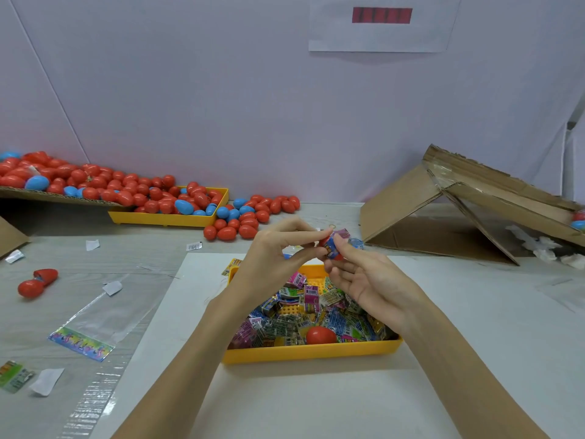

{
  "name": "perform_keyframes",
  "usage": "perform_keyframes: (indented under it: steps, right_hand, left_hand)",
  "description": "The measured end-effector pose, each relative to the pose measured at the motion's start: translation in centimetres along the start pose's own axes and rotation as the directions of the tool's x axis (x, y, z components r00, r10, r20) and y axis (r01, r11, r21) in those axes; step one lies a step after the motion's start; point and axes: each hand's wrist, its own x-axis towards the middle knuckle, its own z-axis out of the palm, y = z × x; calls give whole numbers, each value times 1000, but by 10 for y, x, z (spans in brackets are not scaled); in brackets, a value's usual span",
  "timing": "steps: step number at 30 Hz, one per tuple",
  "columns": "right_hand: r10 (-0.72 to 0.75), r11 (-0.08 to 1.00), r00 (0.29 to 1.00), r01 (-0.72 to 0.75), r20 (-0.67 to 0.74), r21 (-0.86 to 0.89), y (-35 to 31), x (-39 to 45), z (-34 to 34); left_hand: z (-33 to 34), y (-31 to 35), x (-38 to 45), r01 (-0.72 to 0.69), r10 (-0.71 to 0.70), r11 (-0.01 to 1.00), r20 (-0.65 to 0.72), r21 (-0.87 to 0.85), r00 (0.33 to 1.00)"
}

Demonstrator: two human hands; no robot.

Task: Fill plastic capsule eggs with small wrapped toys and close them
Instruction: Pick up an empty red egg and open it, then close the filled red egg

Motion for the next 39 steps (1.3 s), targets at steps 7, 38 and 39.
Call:
perform_keyframes:
  steps: [7,38,39]
  right_hand:
    - [-873,140,480,413,84,-900,-28,23,-16]
    - [-298,-370,932,87,207,-925,15,253,35]
    - [-300,-322,932,101,203,-941,13,250,33]
  left_hand:
    - [-2,-12,-3,111,-99,989,-114,101,988]
    - [-12,-40,-14,506,-516,627,-171,592,839]
    - [-13,-39,-14,506,-516,628,-171,590,840]
